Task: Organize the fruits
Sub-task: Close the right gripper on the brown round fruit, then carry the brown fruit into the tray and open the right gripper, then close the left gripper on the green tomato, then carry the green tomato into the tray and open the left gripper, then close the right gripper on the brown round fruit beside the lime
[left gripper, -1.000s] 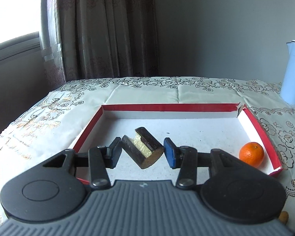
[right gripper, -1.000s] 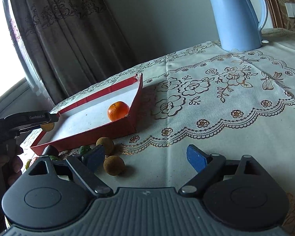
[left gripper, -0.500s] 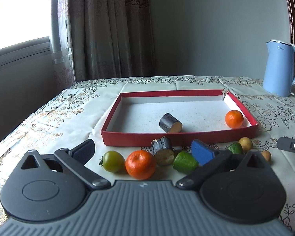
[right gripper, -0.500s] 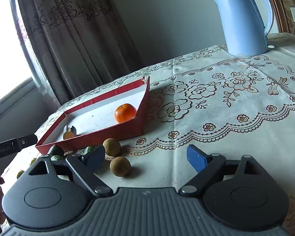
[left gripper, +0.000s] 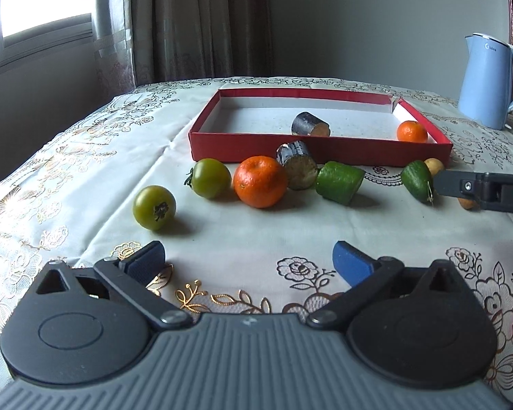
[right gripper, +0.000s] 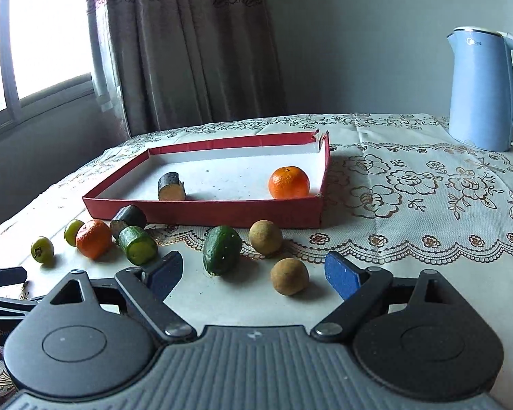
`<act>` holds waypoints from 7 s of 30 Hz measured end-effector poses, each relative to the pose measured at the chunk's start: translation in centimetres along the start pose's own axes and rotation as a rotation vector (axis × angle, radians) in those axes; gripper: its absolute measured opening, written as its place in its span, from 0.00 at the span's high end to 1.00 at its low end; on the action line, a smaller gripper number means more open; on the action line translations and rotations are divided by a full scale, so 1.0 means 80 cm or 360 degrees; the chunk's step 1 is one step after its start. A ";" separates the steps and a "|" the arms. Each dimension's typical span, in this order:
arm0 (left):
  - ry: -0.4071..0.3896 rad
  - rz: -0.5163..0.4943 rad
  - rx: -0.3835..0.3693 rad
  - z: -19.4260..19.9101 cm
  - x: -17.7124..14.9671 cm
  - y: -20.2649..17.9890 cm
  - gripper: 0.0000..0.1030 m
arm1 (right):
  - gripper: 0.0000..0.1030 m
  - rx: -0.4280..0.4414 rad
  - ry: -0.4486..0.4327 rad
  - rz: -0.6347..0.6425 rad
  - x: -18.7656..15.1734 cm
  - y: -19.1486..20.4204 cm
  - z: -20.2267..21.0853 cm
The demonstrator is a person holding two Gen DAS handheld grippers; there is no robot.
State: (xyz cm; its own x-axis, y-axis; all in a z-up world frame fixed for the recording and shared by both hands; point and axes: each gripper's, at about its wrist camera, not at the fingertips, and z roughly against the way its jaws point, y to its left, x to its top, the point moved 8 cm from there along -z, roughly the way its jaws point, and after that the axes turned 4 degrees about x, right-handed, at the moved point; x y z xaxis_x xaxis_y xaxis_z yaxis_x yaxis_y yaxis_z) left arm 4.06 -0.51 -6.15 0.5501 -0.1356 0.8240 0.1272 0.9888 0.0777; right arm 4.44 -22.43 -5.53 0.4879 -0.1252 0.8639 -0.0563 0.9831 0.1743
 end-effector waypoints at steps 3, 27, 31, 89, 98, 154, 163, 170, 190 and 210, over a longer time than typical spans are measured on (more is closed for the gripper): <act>-0.0003 0.0005 -0.0005 0.000 -0.001 0.000 0.00 | 0.12 -0.0019 0.0033 -0.0001 -0.001 0.004 -0.009; 0.0000 0.0050 -0.0053 -0.001 -0.003 0.004 0.00 | 0.76 -0.0167 0.0202 0.0115 -0.010 -0.024 -0.020; 0.0000 0.0047 -0.0050 -0.001 -0.003 0.003 0.00 | 0.76 -0.0153 0.0191 0.0109 -0.009 -0.023 -0.018; 0.0003 0.0025 -0.0009 -0.002 -0.006 0.002 0.00 | 0.11 -0.0439 0.0261 0.0021 0.013 -0.102 -0.046; -0.0037 0.0009 0.0021 0.006 0.000 0.005 0.00 | 0.00 -0.0409 0.0315 -0.0035 0.010 -0.108 -0.051; -0.0180 0.0226 -0.0183 -0.034 0.071 0.075 0.69 | 0.00 -0.0398 0.0305 -0.0048 0.012 -0.107 -0.051; -0.0231 0.0073 -0.0126 -0.078 0.149 0.033 0.69 | 0.00 -0.0390 0.0297 -0.0058 0.012 -0.108 -0.050; -0.0138 0.0023 -0.0020 -0.138 0.159 0.014 0.69 | 0.00 -0.0378 0.0282 -0.0075 0.012 -0.110 -0.050; -0.0189 0.0091 -0.0161 -0.001 0.049 0.037 0.00 | 0.00 -0.0217 0.0091 -0.0106 0.024 -0.103 -0.030; -0.0121 0.0094 -0.0167 -0.011 0.021 0.040 0.00 | 0.36 -0.0144 0.0095 0.0398 0.021 -0.033 -0.036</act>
State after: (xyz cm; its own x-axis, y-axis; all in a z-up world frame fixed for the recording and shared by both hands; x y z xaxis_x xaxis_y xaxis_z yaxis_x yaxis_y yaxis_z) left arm 6.13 2.36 -5.00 0.4956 -0.0685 0.8658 0.1843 0.9825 -0.0277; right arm 7.92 -24.86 -5.87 0.5191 0.1281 0.8451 -0.1047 0.9908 -0.0859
